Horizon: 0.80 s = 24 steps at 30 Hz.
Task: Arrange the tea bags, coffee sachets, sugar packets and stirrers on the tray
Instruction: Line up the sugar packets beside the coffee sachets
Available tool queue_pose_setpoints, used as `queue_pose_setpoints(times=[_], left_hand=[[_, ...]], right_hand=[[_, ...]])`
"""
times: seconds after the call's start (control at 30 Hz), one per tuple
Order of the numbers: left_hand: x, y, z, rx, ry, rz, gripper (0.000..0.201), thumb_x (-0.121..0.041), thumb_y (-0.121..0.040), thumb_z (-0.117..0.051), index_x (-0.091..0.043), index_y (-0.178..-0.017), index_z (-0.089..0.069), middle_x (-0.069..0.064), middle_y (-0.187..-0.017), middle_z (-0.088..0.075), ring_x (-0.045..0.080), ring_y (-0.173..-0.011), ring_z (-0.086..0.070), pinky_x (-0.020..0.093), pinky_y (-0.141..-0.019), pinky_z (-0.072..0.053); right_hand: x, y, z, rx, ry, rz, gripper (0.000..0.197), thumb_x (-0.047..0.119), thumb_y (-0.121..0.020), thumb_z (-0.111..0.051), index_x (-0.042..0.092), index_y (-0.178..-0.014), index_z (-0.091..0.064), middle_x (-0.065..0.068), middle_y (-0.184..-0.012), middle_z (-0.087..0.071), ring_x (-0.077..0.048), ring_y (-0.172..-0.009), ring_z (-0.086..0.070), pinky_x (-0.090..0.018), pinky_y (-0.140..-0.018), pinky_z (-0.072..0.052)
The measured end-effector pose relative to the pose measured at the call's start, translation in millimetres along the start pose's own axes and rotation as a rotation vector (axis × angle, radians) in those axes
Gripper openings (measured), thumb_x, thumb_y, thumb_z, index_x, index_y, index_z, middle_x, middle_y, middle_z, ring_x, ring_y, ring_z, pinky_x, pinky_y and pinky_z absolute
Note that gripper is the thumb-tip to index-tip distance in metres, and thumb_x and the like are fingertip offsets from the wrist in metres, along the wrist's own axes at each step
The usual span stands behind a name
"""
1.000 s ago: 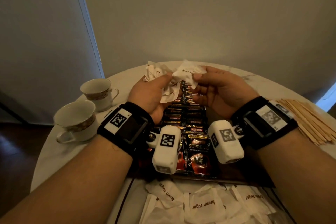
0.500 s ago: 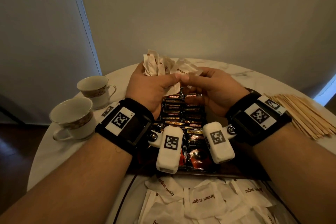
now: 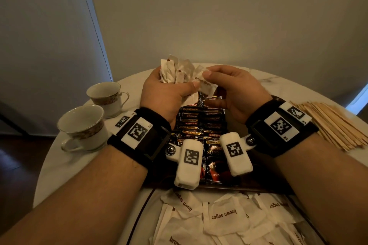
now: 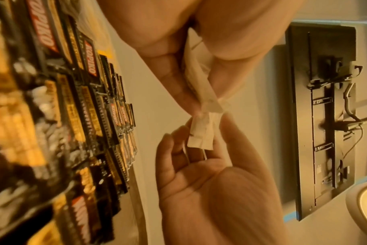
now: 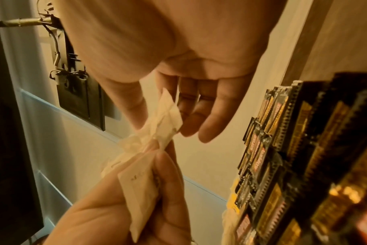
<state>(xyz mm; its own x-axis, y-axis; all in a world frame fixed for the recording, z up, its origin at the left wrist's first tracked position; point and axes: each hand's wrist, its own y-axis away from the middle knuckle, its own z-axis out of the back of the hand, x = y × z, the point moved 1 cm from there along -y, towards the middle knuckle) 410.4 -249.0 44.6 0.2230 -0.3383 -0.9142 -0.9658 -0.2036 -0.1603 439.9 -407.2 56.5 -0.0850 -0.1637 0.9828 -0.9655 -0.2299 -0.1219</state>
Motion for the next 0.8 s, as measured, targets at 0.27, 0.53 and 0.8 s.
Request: queue_pose_setpoints(times=[0.27, 0.53, 0.8], left_hand=[[-3, -1, -1, -0.075, 0.062, 0.0, 0.038, 0.017, -0.08, -0.073, -0.009, -0.108, -0.065, 0.021, -0.102, -0.076, 0.041, -0.089, -0.076, 0.063, -0.08, -0.06], [3, -14, 11, -0.151, 0.05, 0.034, 0.032, 0.006, -0.078, -0.081, -0.014, -0.1, -0.069, 0.019, -0.101, -0.077, 0.039, -0.091, -0.077, 0.065, -0.085, -0.058], [3, -17, 13, -0.15, 0.019, 0.038, 0.038, 0.0, -0.069, -0.084, -0.015, -0.101, -0.071, 0.016, -0.099, -0.078, 0.038, -0.091, -0.076, 0.064, -0.086, -0.059]], right_hand=[[-1, -1, 5, 0.024, 0.03, 0.011, 0.014, 0.013, -0.089, -0.075, 0.006, -0.1, -0.072, -0.008, -0.092, -0.074, -0.018, -0.076, -0.069, -0.031, -0.068, -0.061], [-2, -29, 42, -0.3, -0.072, -0.062, 0.014, -0.002, -0.09, -0.07, 0.011, -0.086, -0.067, -0.003, -0.072, -0.067, -0.009, -0.054, -0.059, -0.028, -0.055, -0.056], [-34, -72, 104, -0.496, 0.248, -0.413, 0.013, 0.004, -0.094, -0.063, 0.008, -0.083, -0.069, -0.004, -0.058, -0.057, -0.012, -0.044, -0.05, -0.03, -0.069, -0.045]])
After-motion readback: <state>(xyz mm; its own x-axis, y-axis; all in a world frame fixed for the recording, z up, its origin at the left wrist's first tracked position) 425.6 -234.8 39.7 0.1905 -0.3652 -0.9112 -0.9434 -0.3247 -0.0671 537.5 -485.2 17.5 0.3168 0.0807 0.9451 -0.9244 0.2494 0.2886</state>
